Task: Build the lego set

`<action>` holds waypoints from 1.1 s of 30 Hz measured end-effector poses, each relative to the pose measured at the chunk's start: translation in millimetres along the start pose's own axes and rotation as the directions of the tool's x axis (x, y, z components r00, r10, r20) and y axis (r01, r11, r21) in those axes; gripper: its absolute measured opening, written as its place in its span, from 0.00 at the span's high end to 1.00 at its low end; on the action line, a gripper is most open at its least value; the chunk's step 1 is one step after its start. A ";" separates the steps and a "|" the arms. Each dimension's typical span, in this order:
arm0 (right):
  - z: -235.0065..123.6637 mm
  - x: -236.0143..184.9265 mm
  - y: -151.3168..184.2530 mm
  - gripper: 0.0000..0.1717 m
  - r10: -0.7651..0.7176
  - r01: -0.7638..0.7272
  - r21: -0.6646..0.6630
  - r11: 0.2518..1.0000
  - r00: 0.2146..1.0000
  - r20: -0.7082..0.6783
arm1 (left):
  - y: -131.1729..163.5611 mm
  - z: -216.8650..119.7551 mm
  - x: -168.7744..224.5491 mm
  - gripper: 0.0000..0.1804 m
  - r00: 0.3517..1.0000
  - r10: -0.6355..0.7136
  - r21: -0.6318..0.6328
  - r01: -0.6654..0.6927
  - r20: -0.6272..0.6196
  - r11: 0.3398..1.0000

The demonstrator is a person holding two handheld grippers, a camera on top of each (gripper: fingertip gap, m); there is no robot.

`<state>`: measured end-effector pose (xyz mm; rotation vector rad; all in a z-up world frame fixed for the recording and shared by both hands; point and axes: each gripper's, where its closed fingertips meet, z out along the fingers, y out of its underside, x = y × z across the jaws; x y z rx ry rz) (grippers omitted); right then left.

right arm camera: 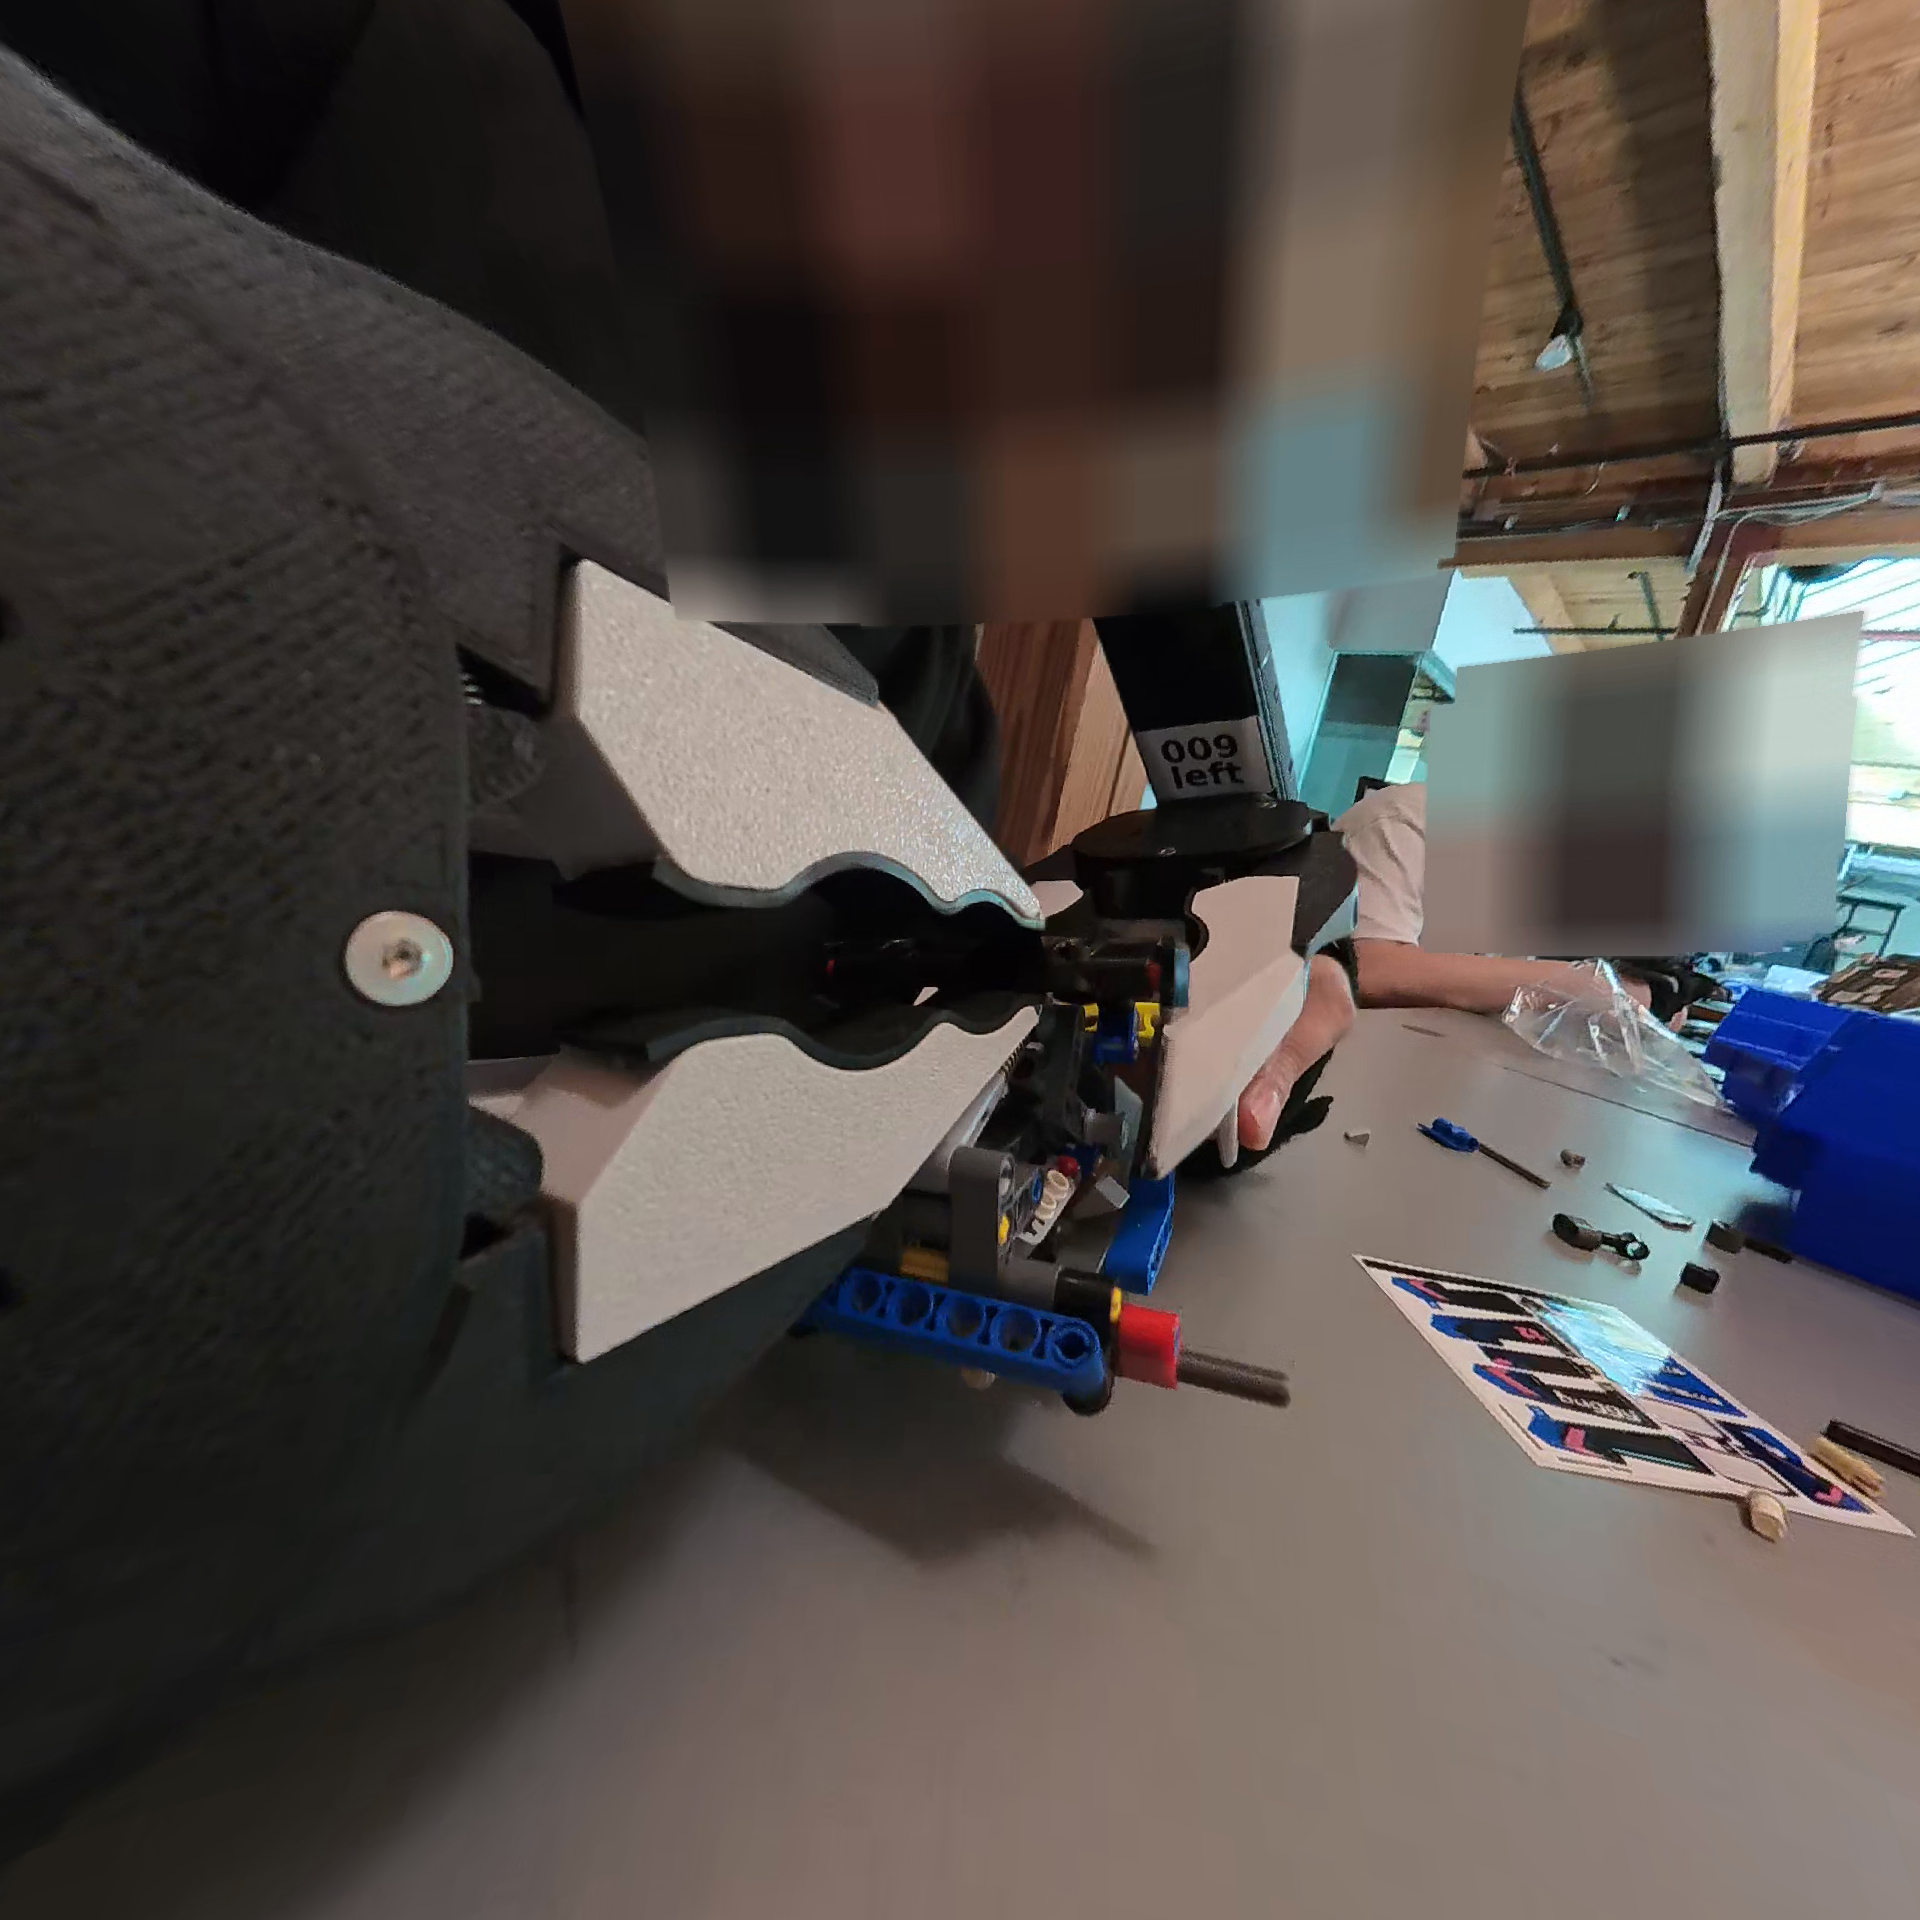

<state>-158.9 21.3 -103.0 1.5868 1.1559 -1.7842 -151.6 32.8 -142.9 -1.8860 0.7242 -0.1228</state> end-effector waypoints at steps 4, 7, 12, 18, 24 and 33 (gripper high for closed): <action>1.3 -0.8 -2.2 0.95 -0.032 0.031 -0.028 0.999 0.999 -0.044 | 0.1 0.0 -2.5 0.67 1.000 -0.008 0.000 0.008 0.013 1.000; -0.9 -0.1 -3.4 0.96 -0.047 0.047 -0.010 0.999 0.997 -0.060 | -0.4 1.4 -3.1 0.66 1.000 -0.019 -0.001 0.019 0.011 1.000; 2.8 -5.0 2.8 0.96 -0.078 0.079 0.028 0.996 0.995 -0.057 | -2.9 -11.6 3.7 0.62 0.990 -0.113 0.038 0.117 -0.089 0.992; -0.3 -1.8 10.9 0.96 -0.004 0.009 0.167 0.986 1.000 -0.030 | -14.3 -35.2 -11.6 0.86 0.973 -0.208 0.171 0.223 -0.102 0.960; 0.8 -2.4 15.9 0.96 0.010 -0.006 0.204 0.979 1.000 -0.019 | -16.4 -31.6 -5.4 0.94 0.997 -0.066 0.093 0.070 -0.039 0.993; 4.0 -3.3 18.2 0.96 0.000 0.005 0.168 0.986 0.999 -0.034 | -14.0 -28.0 -1.4 0.98 1.000 0.025 -0.034 -0.025 -0.007 0.999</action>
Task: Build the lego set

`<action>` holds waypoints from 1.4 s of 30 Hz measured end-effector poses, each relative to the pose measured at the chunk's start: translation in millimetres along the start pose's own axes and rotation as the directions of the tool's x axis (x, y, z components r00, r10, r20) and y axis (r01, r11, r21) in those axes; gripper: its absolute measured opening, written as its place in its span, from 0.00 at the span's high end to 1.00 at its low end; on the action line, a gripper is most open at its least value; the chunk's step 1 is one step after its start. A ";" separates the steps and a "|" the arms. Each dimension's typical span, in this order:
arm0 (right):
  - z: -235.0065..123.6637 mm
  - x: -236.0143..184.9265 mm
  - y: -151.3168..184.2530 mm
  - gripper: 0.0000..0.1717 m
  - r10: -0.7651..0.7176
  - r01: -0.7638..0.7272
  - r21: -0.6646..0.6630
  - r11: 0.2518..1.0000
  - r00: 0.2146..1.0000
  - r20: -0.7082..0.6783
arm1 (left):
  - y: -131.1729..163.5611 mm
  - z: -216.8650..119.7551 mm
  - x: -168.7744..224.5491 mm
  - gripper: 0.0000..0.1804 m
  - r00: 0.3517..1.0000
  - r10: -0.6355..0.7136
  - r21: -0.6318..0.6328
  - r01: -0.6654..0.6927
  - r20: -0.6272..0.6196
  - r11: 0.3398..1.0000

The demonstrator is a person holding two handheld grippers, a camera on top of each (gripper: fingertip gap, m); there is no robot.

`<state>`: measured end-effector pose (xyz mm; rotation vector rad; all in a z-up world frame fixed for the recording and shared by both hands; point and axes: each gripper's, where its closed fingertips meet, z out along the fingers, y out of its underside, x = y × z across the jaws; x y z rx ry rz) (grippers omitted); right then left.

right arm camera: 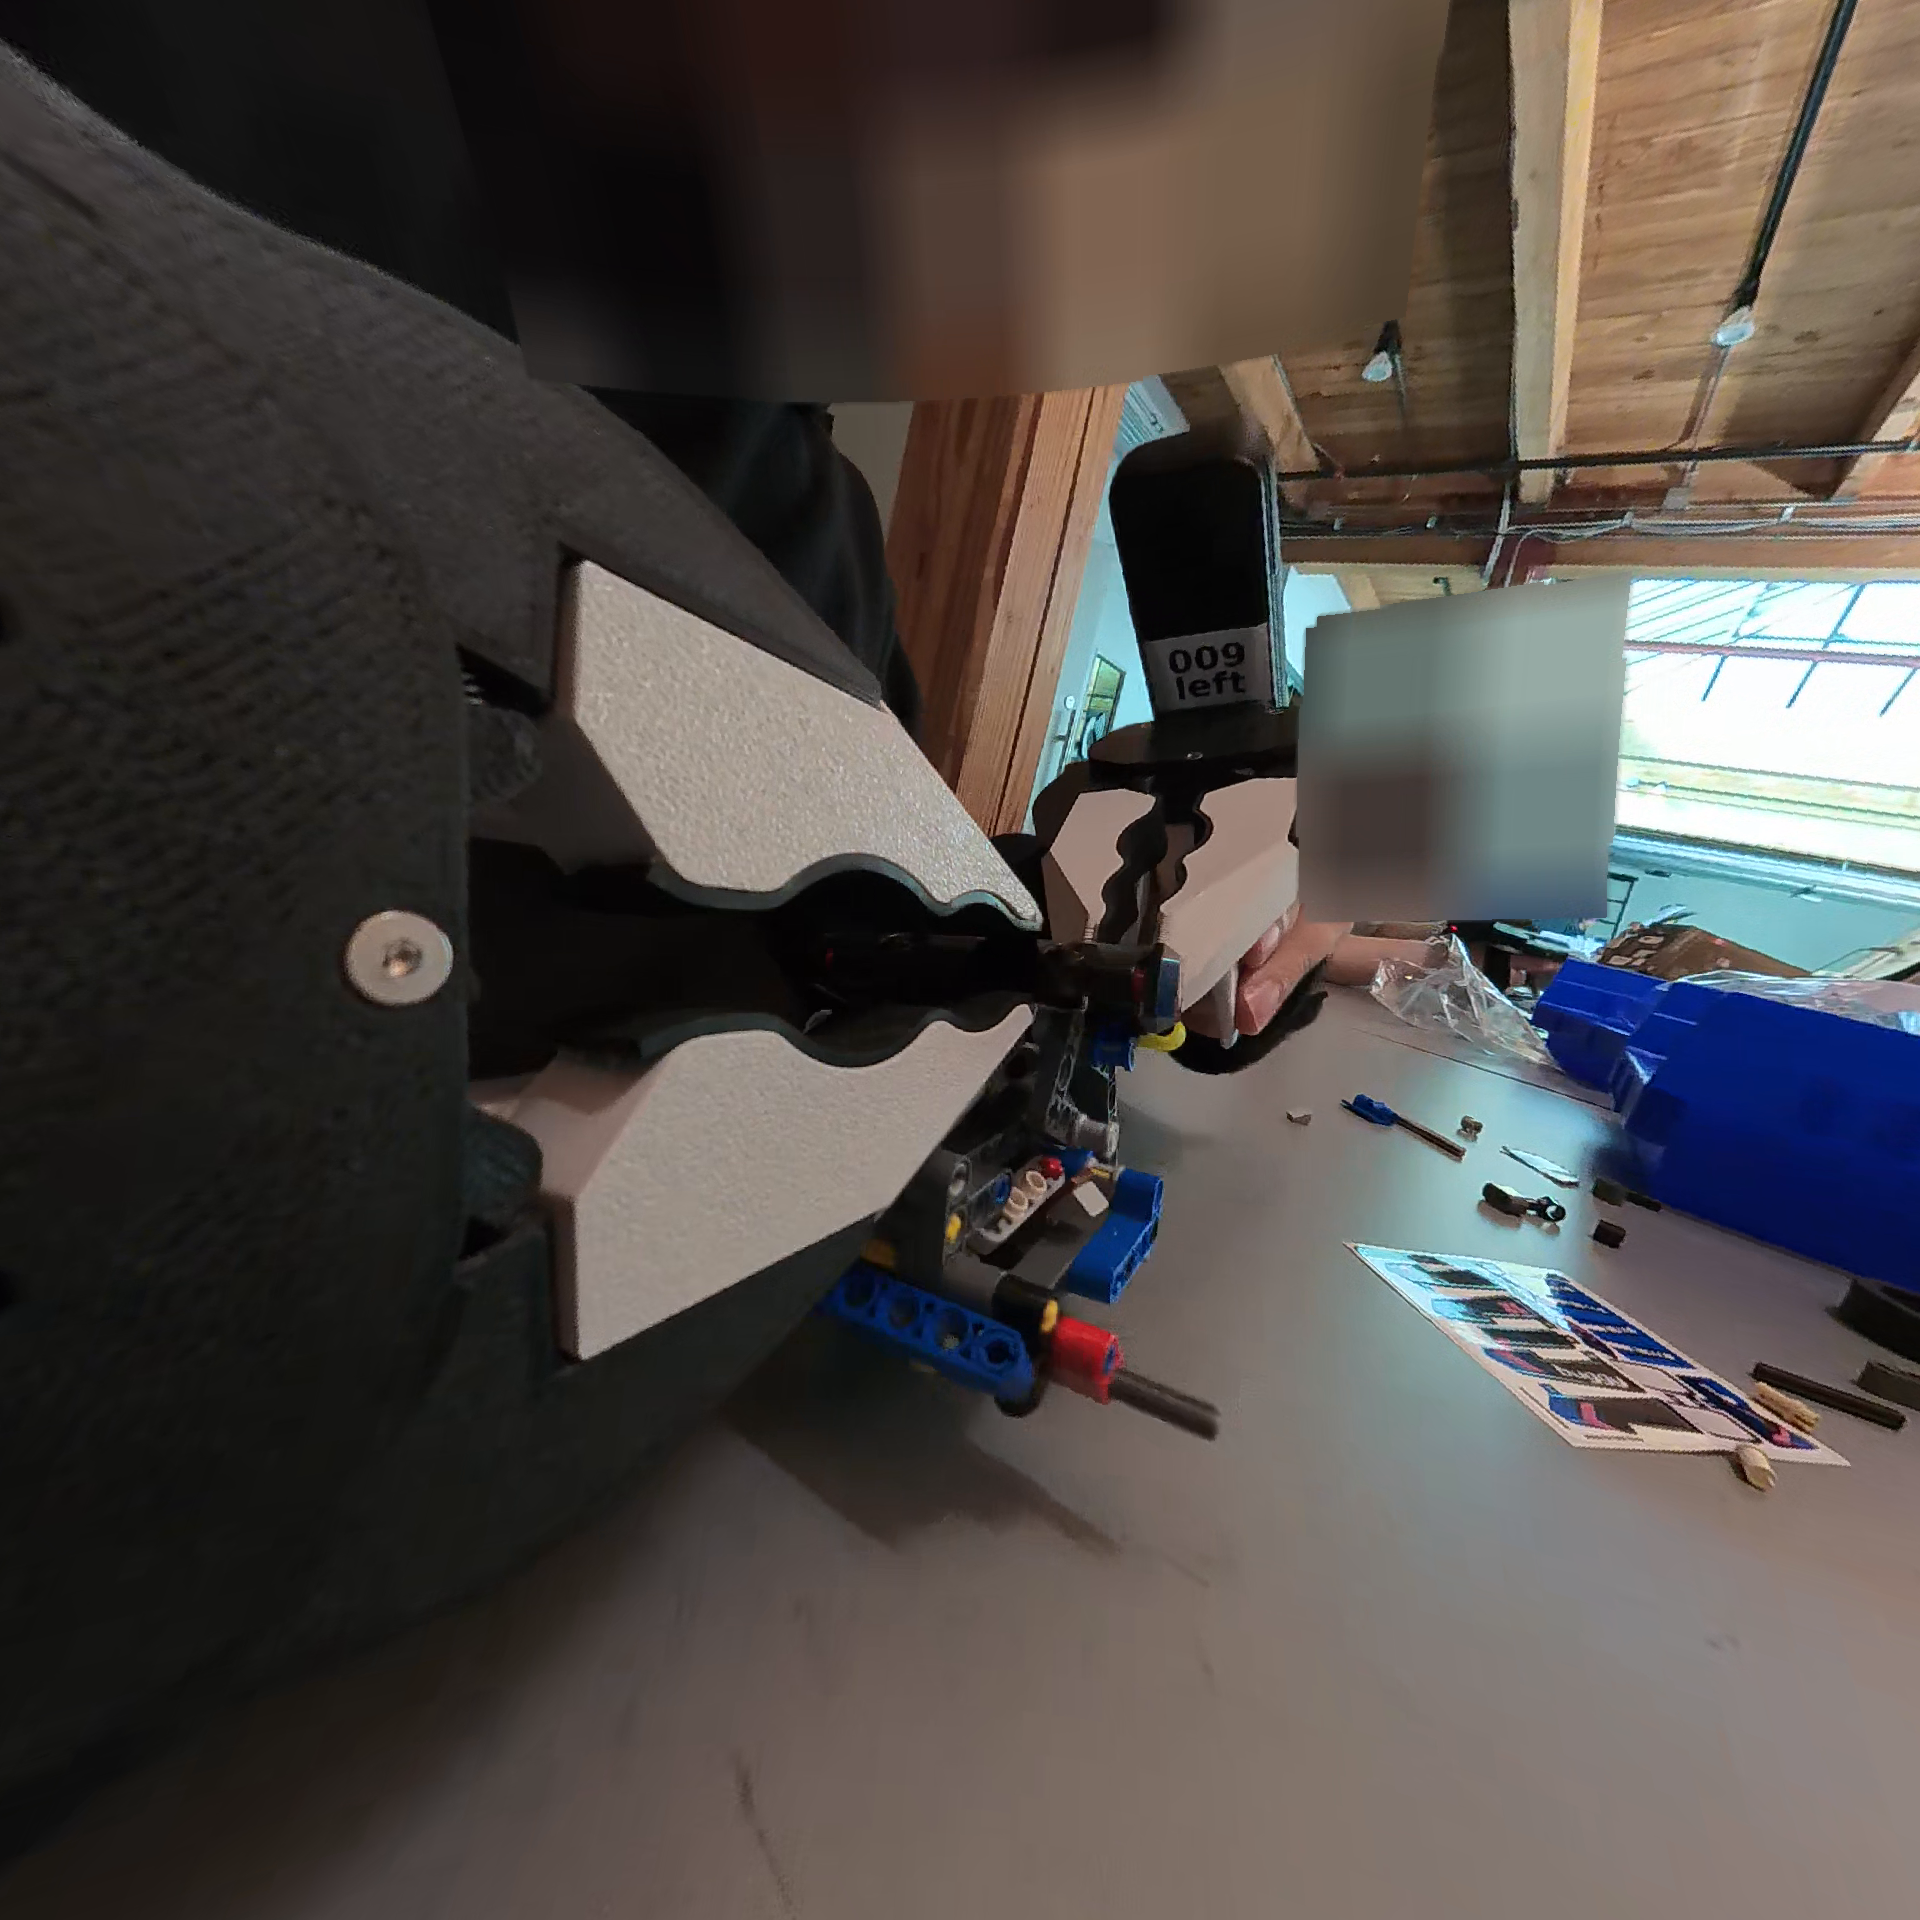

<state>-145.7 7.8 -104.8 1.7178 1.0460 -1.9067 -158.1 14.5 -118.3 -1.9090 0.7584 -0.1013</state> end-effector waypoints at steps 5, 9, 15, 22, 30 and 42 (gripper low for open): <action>-0.9 5.0 -8.4 0.95 -0.066 0.064 -0.026 0.998 0.994 -0.091 | -0.4 2.3 -6.5 0.98 0.999 0.016 0.018 -0.017 0.052 1.000; -0.2 4.1 -8.5 0.96 -0.035 0.033 -0.046 0.998 0.998 -0.049 | -0.3 1.5 -6.6 0.98 0.998 0.028 0.013 -0.029 0.053 1.000; 2.8 2.7 -4.8 0.96 -0.032 0.023 -0.121 0.992 0.996 -0.078 | 0.9 1.0 -6.8 0.98 0.998 0.046 0.023 -0.047 0.038 0.999; 4.3 4.4 -7.1 0.96 -0.001 -0.017 -0.208 0.978 0.997 -0.082 | 1.4 2.6 -9.0 0.98 0.999 0.044 0.081 -0.044 -0.003 0.996; 4.1 10.9 -4.0 0.96 0.034 -0.045 -0.211 0.976 0.998 -0.053 | 4.0 6.6 -6.5 0.99 0.999 0.035 0.077 -0.033 -0.032 0.996; 5.3 11.2 -5.6 0.96 0.032 -0.027 -0.184 0.983 0.999 0.024 | 4.5 2.1 -8.6 0.98 0.999 0.039 0.098 -0.037 -0.019 0.994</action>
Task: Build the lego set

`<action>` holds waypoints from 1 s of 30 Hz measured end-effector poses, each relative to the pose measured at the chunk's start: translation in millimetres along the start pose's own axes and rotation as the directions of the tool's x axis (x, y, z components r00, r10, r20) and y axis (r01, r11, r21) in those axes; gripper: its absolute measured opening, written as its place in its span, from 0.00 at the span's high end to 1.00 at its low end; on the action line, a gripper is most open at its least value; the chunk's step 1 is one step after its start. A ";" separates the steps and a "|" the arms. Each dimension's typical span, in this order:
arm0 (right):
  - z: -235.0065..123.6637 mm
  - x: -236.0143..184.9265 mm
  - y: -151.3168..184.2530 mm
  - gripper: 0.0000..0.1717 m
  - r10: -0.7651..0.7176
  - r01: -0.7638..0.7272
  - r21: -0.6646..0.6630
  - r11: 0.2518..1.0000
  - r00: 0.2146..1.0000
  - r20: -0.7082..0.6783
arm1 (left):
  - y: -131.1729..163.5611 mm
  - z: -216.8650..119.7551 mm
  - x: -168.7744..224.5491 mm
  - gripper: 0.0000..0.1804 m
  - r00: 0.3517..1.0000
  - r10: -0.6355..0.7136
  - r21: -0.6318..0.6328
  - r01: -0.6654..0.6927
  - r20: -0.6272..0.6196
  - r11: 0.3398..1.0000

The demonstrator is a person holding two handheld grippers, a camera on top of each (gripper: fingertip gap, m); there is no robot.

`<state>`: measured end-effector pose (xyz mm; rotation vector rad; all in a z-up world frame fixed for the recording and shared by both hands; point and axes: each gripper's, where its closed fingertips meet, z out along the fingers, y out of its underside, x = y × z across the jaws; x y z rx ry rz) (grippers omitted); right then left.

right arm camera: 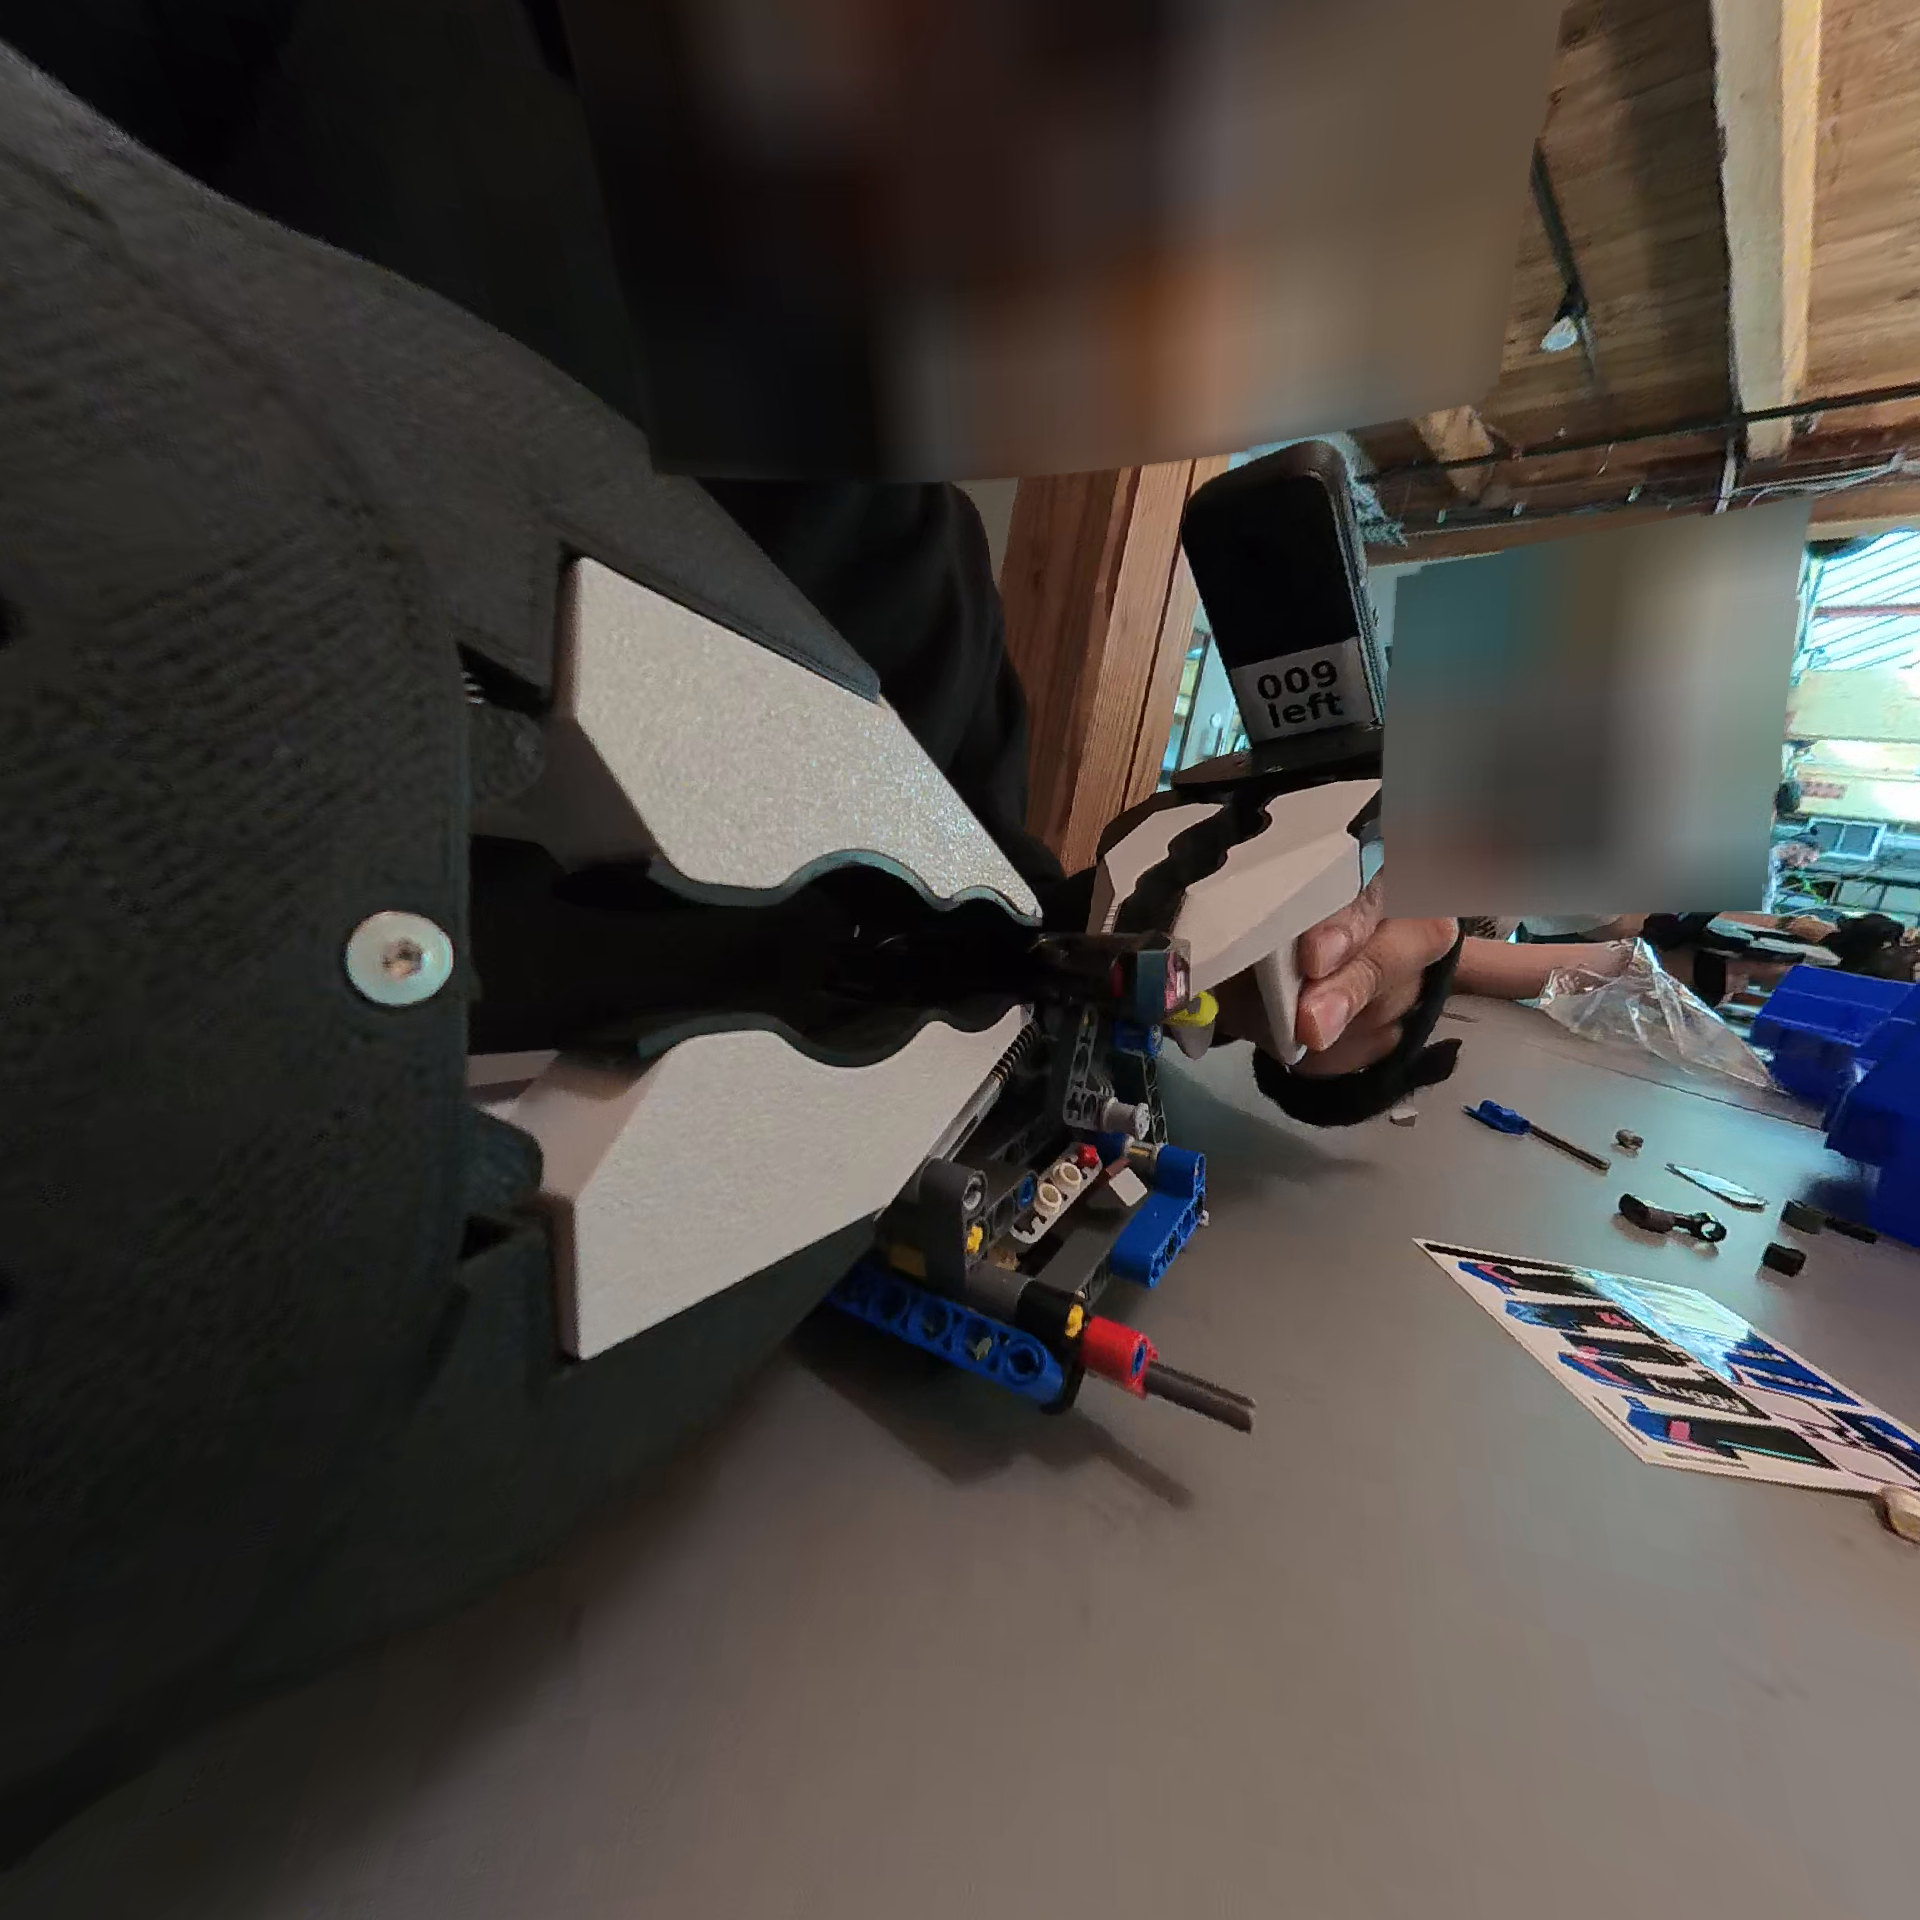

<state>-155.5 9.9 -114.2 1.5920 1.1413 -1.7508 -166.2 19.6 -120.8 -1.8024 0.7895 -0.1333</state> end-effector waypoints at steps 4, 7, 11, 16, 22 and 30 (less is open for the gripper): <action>-1.4 -3.2 1.2 0.93 0.048 -0.048 -0.005 0.999 0.999 0.022 | -0.9 0.7 0.0 0.98 1.000 -0.004 0.009 0.004 -0.004 1.000; -2.4 -3.2 1.1 0.92 0.051 -0.051 0.008 0.999 0.998 0.047 | -0.9 1.4 -0.4 0.98 1.000 -0.003 0.009 0.003 0.000 1.000; -8.0 -3.1 -4.6 0.88 0.055 -0.061 0.073 0.995 0.995 0.085 | -0.2 0.6 -1.6 0.98 1.000 -0.008 0.015 0.008 0.006 1.000; -11.9 -2.1 -14.4 0.90 -0.018 0.008 0.183 0.983 0.998 0.054 | -0.7 1.2 -1.4 0.98 1.000 -0.002 0.016 0.002 0.010 1.000; -10.3 1.1 -13.7 0.94 -0.065 0.068 0.157 0.985 0.998 -0.027 | 0.0 1.2 -2.1 0.98 1.000 0.002 0.007 -0.002 0.022 1.000; -9.4 3.2 -14.3 0.94 -0.053 0.061 0.116 0.991 0.996 -0.071 | 1.6 2.8 -2.7 0.98 0.999 -0.043 0.021 0.043 0.012 0.999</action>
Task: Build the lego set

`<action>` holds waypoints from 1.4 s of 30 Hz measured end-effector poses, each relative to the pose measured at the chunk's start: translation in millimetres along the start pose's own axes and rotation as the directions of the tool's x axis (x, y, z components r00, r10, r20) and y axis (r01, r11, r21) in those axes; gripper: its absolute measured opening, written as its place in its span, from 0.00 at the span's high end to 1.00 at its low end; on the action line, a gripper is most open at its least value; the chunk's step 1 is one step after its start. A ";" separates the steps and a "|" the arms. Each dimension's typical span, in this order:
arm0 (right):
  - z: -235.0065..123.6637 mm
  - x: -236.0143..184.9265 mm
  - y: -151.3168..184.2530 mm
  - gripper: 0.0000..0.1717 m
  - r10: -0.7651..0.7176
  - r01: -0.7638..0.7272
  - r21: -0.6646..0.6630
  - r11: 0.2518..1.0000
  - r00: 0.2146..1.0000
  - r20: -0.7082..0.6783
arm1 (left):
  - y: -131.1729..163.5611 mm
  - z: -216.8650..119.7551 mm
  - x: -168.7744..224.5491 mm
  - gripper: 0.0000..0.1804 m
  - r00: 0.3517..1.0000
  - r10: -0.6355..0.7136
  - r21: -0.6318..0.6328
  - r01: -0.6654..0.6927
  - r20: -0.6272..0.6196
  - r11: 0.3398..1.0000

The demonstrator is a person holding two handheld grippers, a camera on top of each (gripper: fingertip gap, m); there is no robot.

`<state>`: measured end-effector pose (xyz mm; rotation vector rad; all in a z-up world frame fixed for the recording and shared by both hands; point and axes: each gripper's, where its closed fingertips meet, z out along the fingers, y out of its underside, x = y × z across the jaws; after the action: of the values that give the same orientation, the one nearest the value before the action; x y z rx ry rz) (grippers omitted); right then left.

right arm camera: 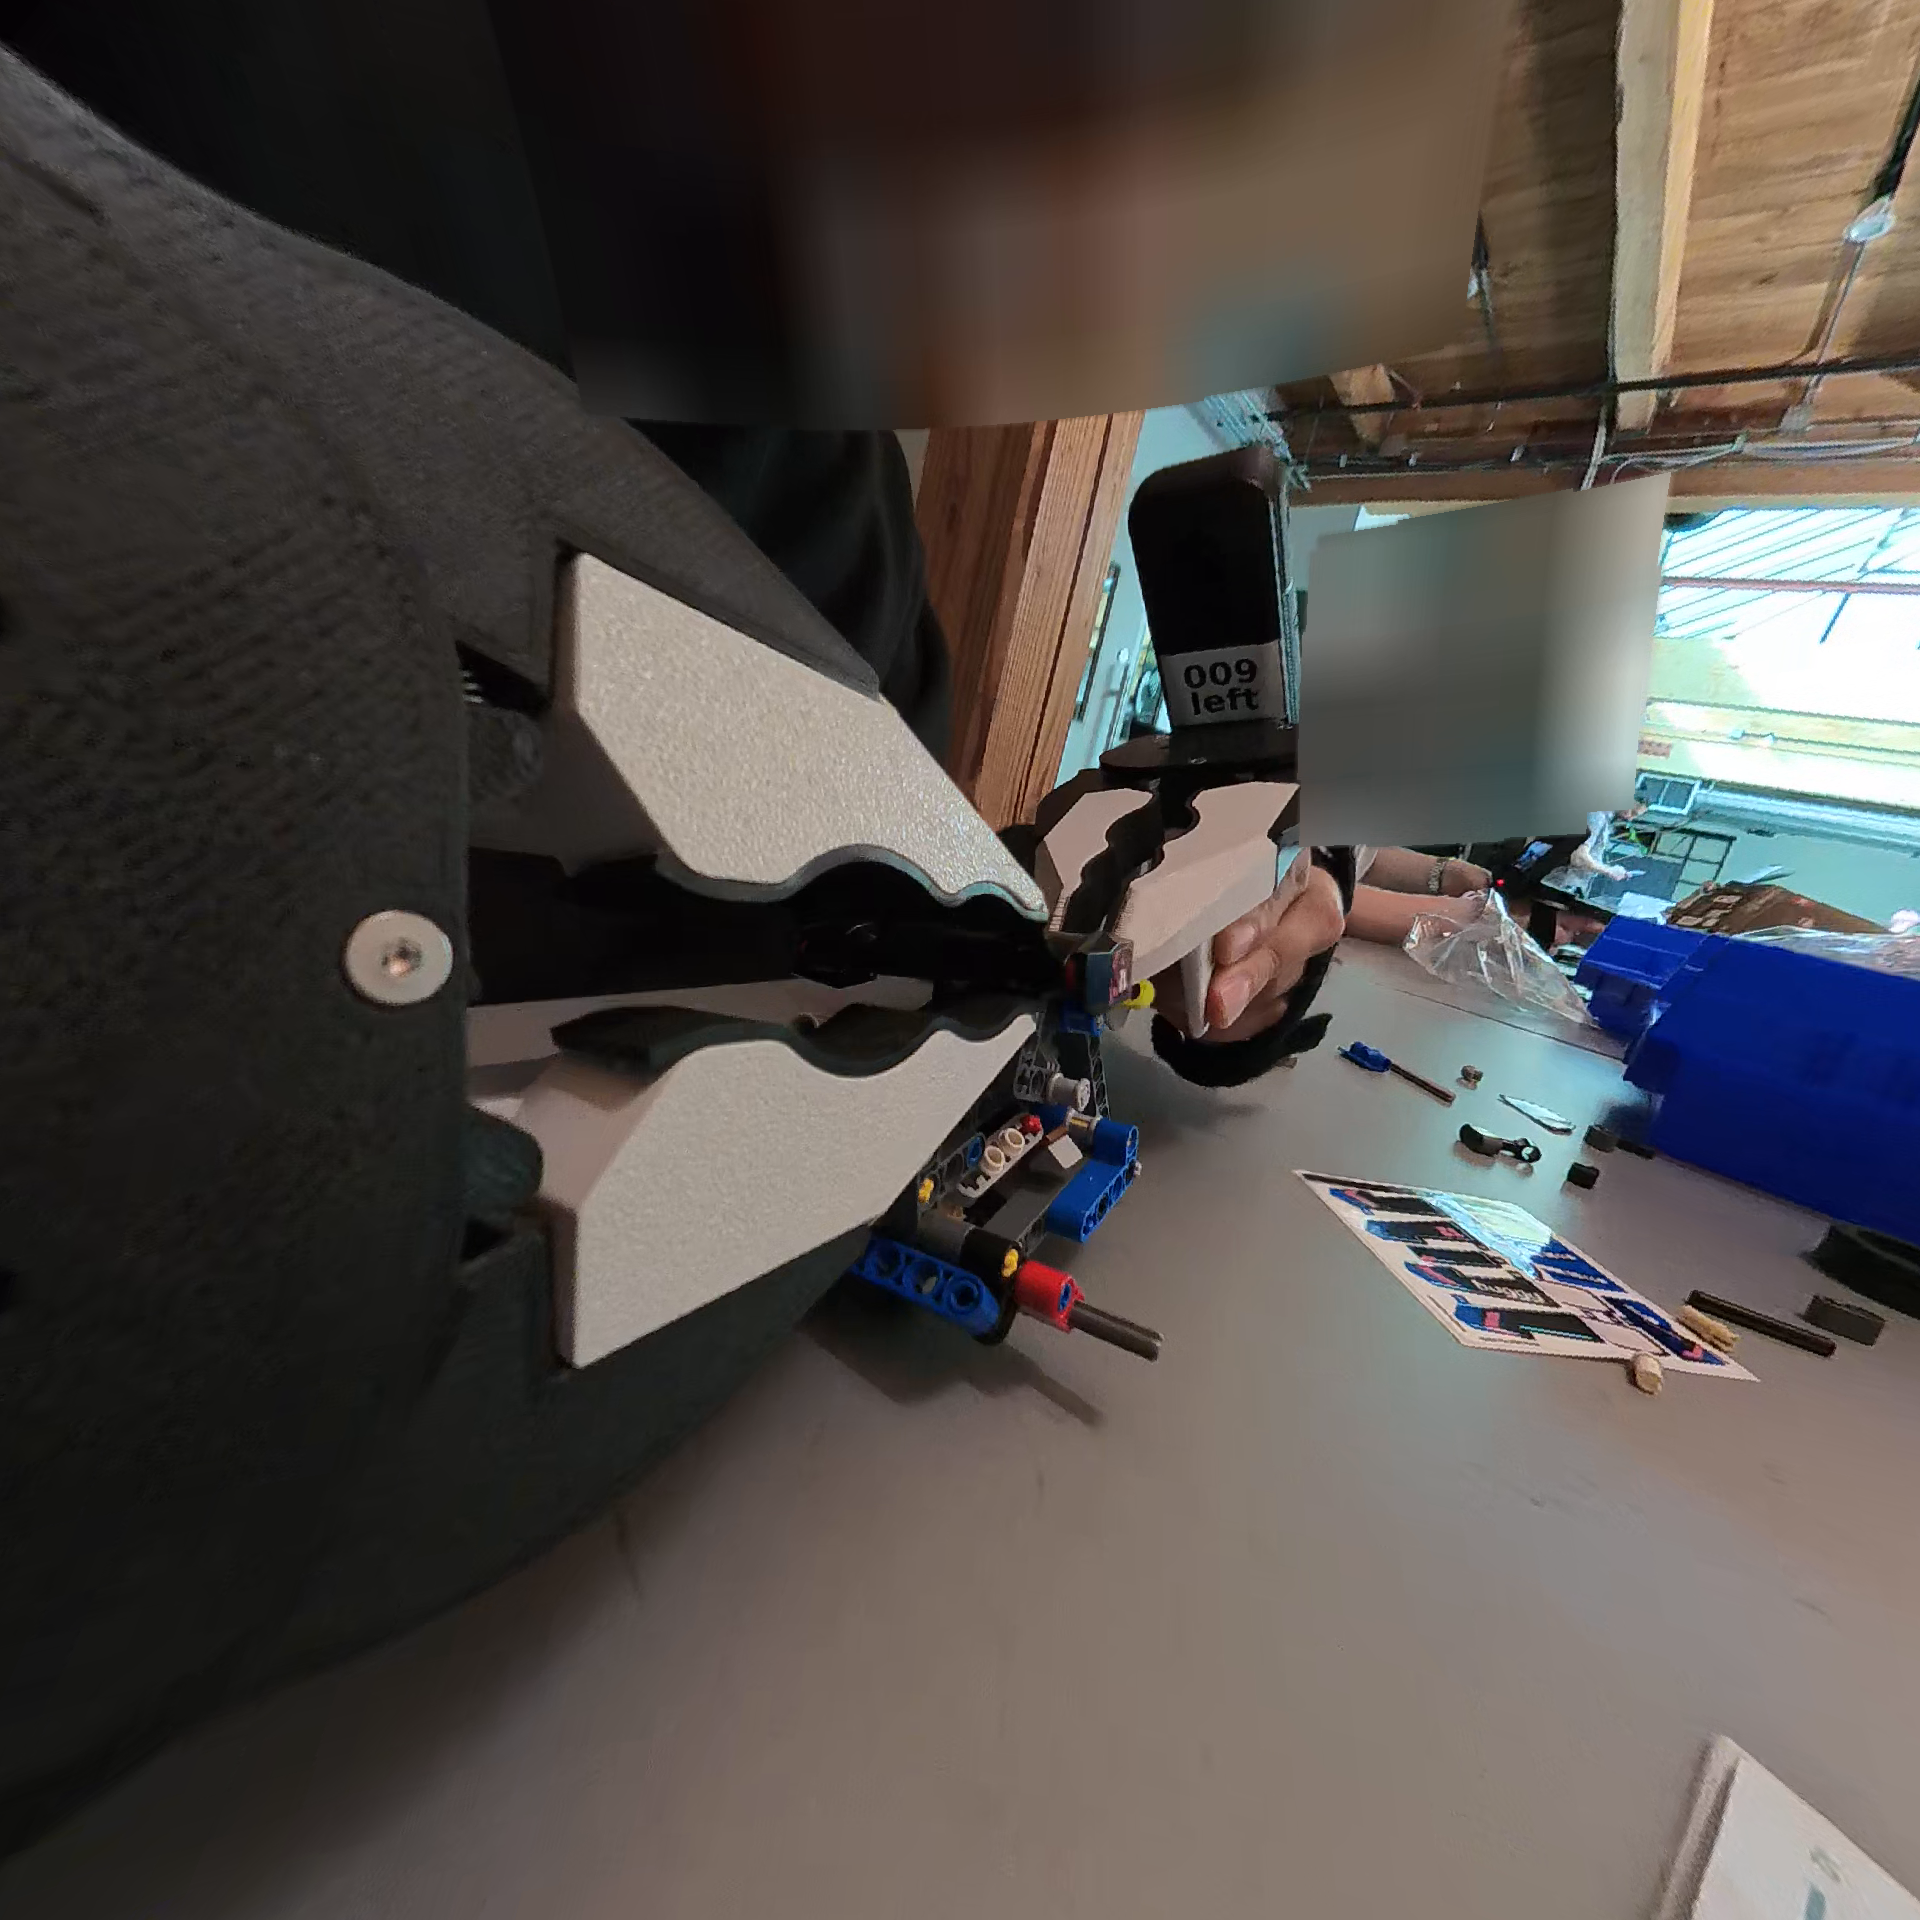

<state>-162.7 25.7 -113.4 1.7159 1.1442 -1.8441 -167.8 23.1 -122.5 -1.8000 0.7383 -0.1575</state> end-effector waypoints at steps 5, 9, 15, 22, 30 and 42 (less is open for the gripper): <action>1.2 3.8 0.8 0.94 0.011 -0.012 -0.023 1.000 0.999 -0.033 | 2.1 0.8 0.6 0.98 1.000 -0.023 0.006 0.023 -0.011 1.000; 3.4 7.1 -1.6 0.93 0.044 -0.044 0.009 0.999 0.999 0.005 | 4.8 0.5 0.5 0.98 0.999 -0.044 0.001 0.044 -0.020 0.999; 7.3 8.6 -4.1 0.94 0.012 -0.012 0.004 1.000 1.000 -0.008 | 6.2 -0.4 0.6 0.99 0.999 -0.051 0.000 0.051 -0.020 0.999; 8.1 7.9 -5.4 0.94 -0.006 0.005 0.042 0.999 1.000 0.012 | 6.0 -0.8 0.3 0.99 0.997 -0.071 -0.004 0.071 -0.025 0.997; 7.1 -3.9 0.7 0.94 -0.105 0.104 0.031 0.994 0.994 0.018 | -10.2 -14.1 -5.4 0.97 0.991 -0.130 0.117 0.132 -0.024 0.984; 8.7 -5.0 6.9 0.95 -0.051 0.051 0.007 0.999 0.996 0.067 | 5.2 -21.1 -4.2 0.89 0.882 -0.438 0.015 0.447 -0.172 0.894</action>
<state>-162.3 13.6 -111.4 1.6292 1.1674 -1.9214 -182.8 7.3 -118.4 -1.8947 0.4164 -0.6323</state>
